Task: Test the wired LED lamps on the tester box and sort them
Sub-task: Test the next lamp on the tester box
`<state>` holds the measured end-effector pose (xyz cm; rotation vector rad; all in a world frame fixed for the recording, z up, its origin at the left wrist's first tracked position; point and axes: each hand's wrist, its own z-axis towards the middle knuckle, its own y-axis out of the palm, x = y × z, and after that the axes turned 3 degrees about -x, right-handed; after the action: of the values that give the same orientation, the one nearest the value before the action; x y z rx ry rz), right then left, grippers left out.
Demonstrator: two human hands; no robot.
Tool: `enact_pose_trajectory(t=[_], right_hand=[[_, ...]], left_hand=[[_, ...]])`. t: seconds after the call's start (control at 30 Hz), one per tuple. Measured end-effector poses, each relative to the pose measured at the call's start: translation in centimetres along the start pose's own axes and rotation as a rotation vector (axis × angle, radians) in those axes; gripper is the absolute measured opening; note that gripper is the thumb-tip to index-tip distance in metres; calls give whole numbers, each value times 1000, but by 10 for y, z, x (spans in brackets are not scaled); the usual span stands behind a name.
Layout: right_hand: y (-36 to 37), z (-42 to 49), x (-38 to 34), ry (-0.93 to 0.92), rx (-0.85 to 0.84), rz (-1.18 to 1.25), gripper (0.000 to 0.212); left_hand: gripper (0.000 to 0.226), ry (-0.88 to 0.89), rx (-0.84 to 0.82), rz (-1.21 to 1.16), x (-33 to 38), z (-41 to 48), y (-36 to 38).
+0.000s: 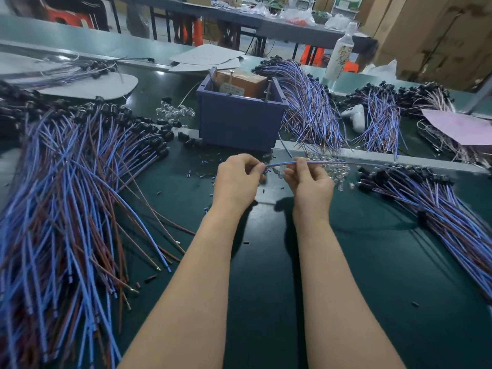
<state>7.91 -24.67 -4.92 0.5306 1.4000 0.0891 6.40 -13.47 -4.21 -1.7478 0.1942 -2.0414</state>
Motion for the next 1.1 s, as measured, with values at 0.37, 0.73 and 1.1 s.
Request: enact_pose_trajectory(t=[0.37,0.73,1.1], right_hand=[[-1,2,-2,42,47,137,20],[-2,1,-1,27,-8,62,21],[0,1,-2,-5,61,67,21]], left_hand=[[17,-19,67,-127,3,1,1],[18,-71,6,-274,0,2,0],[22,-67,11,17,0,1,3]])
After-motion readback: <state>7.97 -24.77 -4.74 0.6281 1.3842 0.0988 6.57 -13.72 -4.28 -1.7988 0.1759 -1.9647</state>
